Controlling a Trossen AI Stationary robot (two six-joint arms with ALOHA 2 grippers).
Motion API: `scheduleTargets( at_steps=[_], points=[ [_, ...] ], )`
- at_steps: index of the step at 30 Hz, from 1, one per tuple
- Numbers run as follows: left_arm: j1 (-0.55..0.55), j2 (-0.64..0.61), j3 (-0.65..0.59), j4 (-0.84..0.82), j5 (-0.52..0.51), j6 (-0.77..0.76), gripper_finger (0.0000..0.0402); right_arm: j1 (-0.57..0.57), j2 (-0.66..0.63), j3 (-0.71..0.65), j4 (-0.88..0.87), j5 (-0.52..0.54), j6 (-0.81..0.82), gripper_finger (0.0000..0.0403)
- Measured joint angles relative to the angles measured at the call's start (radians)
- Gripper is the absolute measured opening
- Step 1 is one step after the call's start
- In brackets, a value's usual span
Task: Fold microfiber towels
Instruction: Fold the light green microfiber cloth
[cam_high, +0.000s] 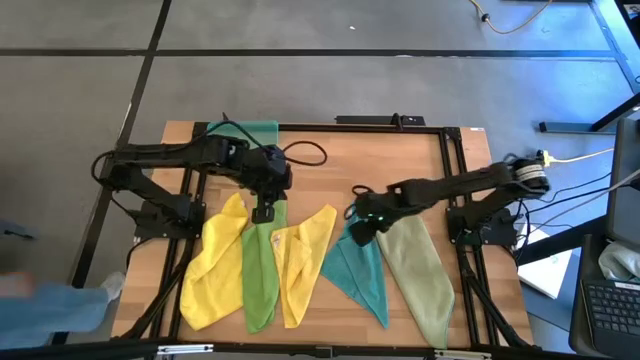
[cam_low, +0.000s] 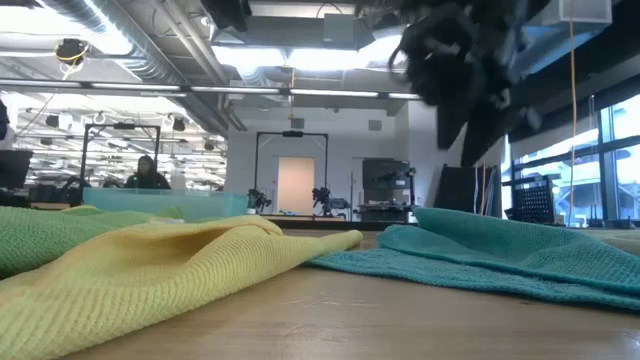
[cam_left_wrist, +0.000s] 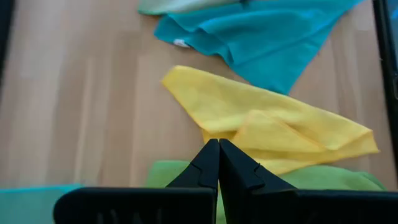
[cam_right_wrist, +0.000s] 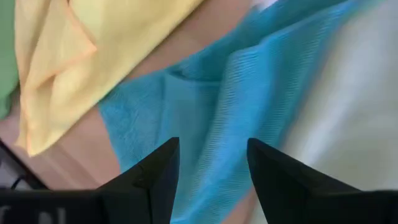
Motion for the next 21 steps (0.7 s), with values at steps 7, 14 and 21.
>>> scheduleTargets(
  at_steps=[7,14,21],
  points=[
    [0.0,-0.042,0.0,-0.018,-0.01,-0.033,0.0,-0.04,0.138,0.0,-0.003,-0.062,-0.09,0.019],
    [-0.017,-0.046,0.0,-0.067,-0.032,-0.086,0.0,-0.054,0.121,0.0,-0.103,-0.056,-0.207,0.019],
    [-0.041,-0.046,0.0,-0.076,-0.079,-0.118,0.0,-0.066,-0.038,-0.018,-0.288,0.179,-0.268,0.019]
  ],
)
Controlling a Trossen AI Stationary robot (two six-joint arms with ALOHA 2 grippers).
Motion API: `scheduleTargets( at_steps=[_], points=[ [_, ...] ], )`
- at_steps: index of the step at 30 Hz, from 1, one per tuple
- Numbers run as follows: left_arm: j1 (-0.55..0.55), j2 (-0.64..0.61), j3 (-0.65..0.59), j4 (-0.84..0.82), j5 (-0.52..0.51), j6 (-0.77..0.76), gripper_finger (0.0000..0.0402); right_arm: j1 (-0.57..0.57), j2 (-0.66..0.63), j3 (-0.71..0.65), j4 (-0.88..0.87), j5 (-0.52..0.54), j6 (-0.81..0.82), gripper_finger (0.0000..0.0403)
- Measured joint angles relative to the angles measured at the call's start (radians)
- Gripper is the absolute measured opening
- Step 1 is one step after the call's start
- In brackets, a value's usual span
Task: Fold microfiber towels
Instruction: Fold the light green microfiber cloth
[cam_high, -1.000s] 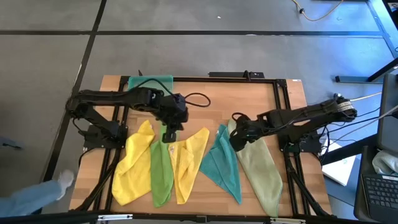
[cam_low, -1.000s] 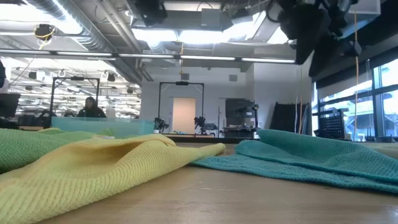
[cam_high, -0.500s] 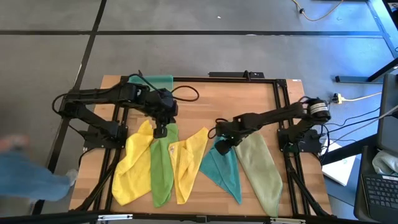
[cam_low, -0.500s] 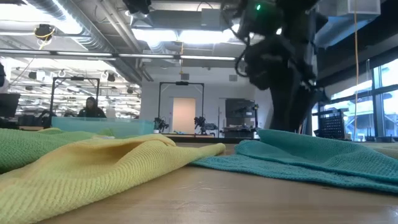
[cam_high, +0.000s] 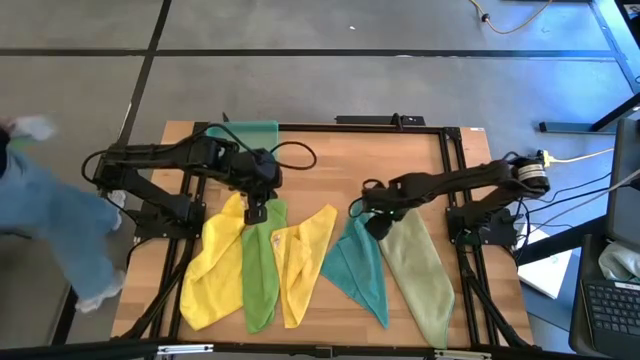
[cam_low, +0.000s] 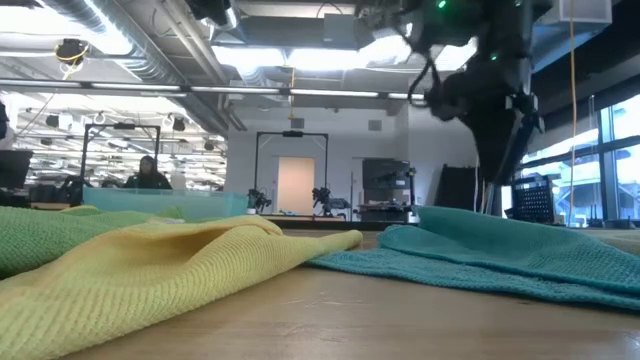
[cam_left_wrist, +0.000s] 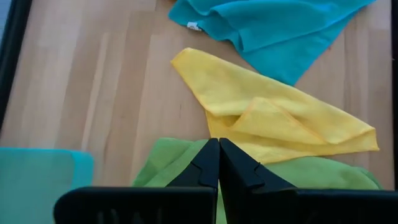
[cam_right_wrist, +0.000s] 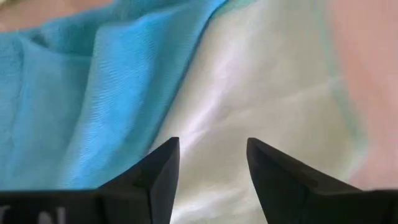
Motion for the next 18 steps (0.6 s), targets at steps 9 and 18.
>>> scheduleTargets(
  at_steps=[9,18],
  points=[
    [-0.005,0.0,0.0,0.012,-0.052,-0.059,0.0,-0.198,-0.028,-0.14,0.086,-0.129,-0.168,0.019],
    [-0.037,0.0,0.0,0.011,-0.051,-0.168,0.0,-0.504,-0.029,-0.137,0.15,-0.277,-0.498,0.019]
  ],
)
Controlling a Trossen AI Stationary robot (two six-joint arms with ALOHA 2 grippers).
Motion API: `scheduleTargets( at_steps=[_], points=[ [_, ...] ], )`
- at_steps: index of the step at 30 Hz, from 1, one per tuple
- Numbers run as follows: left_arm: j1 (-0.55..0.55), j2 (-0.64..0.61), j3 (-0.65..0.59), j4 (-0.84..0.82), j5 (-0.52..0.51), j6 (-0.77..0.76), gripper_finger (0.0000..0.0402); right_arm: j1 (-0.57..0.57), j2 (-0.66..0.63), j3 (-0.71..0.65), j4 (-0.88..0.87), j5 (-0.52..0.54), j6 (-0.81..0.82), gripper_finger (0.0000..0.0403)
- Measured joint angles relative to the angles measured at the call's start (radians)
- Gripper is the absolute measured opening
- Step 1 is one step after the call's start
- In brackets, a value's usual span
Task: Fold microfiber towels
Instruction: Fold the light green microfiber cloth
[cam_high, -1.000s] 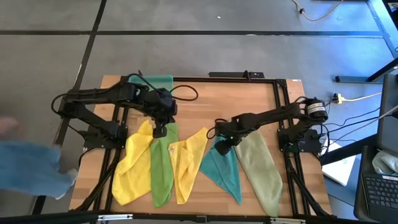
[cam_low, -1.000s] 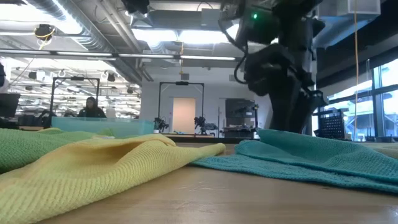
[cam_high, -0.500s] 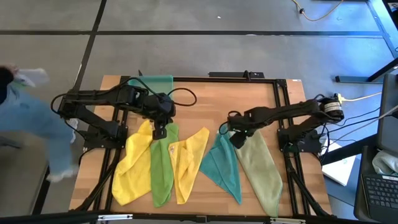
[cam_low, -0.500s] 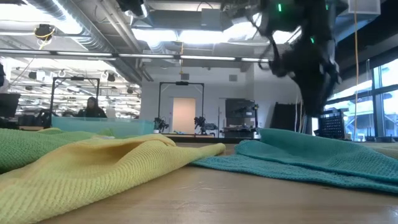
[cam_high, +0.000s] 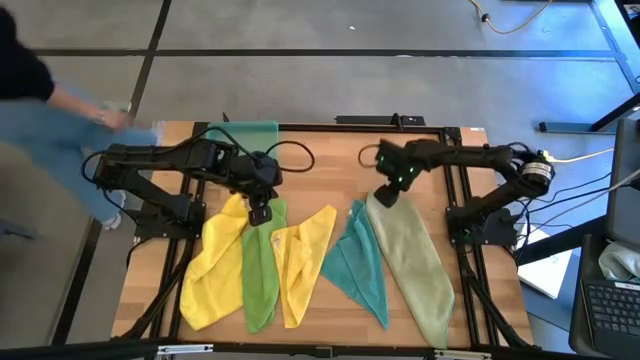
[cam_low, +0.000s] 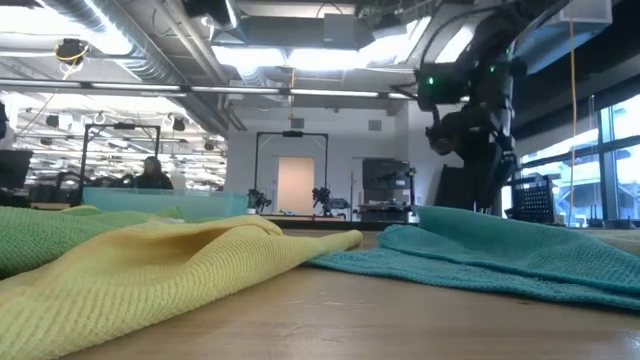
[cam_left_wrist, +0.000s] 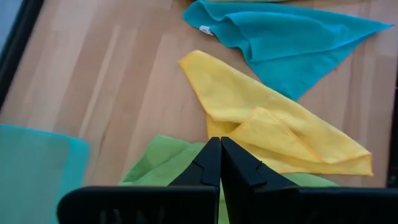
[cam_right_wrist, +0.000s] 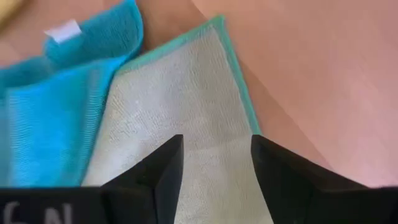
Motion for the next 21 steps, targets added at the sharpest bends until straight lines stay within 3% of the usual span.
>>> scheduleTargets(
  at_steps=[6,10,21],
  points=[
    [-0.037,0.0,0.0,0.012,-0.053,-0.06,0.0,-0.099,0.002,-0.002,0.147,-0.054,-0.127,0.019],
    [-0.05,0.0,0.0,0.027,-0.064,-0.089,0.0,-0.067,0.035,0.0,0.239,-0.052,-0.249,0.019],
    [-0.085,0.001,0.0,0.027,-0.065,-0.164,0.0,-0.005,0.16,0.007,0.205,-0.035,-0.466,0.019]
  ],
)
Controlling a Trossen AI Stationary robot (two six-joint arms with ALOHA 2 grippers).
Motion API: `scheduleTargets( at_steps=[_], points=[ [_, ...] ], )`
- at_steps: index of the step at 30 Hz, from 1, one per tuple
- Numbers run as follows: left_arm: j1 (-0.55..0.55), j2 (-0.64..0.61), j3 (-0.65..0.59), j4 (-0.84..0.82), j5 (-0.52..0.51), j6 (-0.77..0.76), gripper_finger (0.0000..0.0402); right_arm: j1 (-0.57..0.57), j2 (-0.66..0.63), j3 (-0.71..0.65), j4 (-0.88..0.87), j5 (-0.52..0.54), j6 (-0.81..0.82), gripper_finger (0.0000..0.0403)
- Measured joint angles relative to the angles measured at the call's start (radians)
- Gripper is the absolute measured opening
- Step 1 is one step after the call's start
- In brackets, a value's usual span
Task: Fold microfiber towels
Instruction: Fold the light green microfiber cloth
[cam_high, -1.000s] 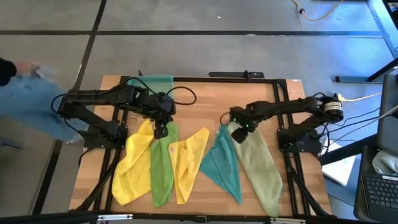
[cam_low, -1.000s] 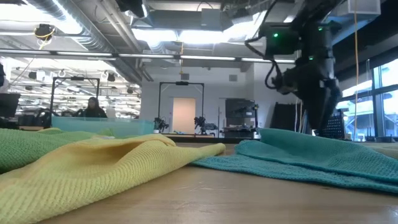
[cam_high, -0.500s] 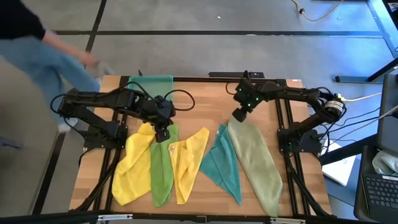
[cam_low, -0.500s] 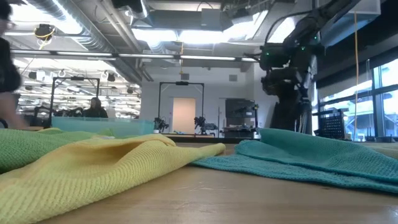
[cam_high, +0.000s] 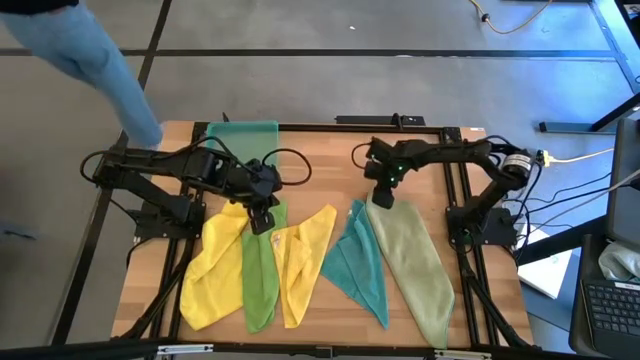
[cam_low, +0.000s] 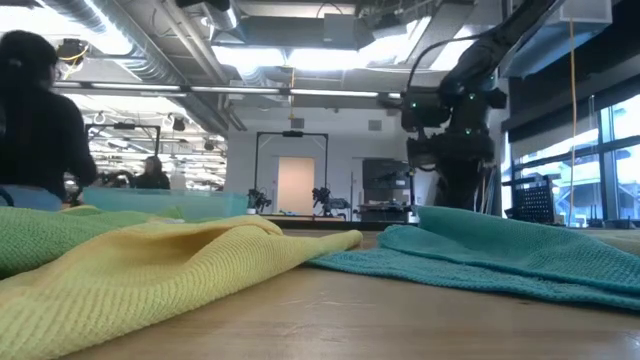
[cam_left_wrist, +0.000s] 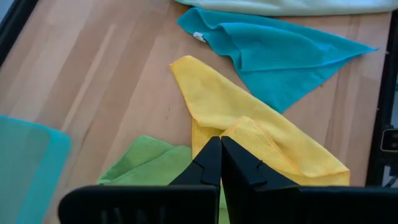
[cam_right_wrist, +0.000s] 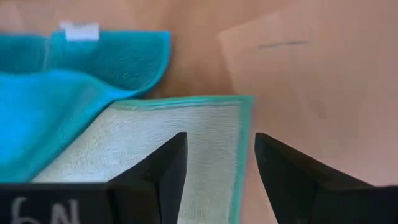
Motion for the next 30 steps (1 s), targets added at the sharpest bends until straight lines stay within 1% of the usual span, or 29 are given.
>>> scheduleTargets(
  at_steps=[2,5,7,11,13,15,19,20,24,27,30],
  points=[
    [-0.001,0.0,0.0,0.0,-0.002,-0.02,0.0,0.025,0.017,0.0,0.013,0.008,-0.037,0.019],
    [-0.001,0.0,0.0,-0.003,-0.003,-0.038,0.0,0.059,0.05,0.001,0.016,0.065,-0.073,0.019],
    [-0.007,0.0,0.0,-0.011,-0.004,-0.051,0.0,0.071,0.066,0.006,0.017,0.101,-0.078,0.019],
    [-0.016,0.0,0.0,-0.011,-0.003,-0.058,0.0,0.08,0.085,0.006,0.017,0.109,-0.04,0.018],
    [-0.02,0.0,0.0,-0.011,-0.006,-0.06,0.0,0.086,0.085,0.007,0.019,0.116,-0.013,0.016],
    [-0.02,0.0,0.0,-0.011,-0.015,-0.06,0.0,0.093,0.078,0.006,0.02,0.128,0.004,0.0127],
    [-0.019,0.0,0.0,-0.011,-0.031,-0.06,0.0,0.1,0.056,0.002,0.008,0.105,0.007,0.0029],
    [-0.017,0.0,0.0,-0.011,-0.037,-0.06,0.0,0.1,0.054,0.0,0.001,0.083,0.008,0.0016],
    [-0.017,0.0,0.0,-0.011,-0.043,-0.059,0.0,0.099,0.054,0.001,-0.024,0.023,0.016,0.0012],
    [-0.017,0.0,0.0,-0.011,-0.043,-0.059,0.0,0.099,0.043,0.026,-0.097,0.017,0.014,0.0006],
    [-0.017,0.0,0.0,-0.01,-0.049,-0.042,0.0,0.1,-0.009,0.086,-0.128,0.035,0.009,0.0005]
  ],
)
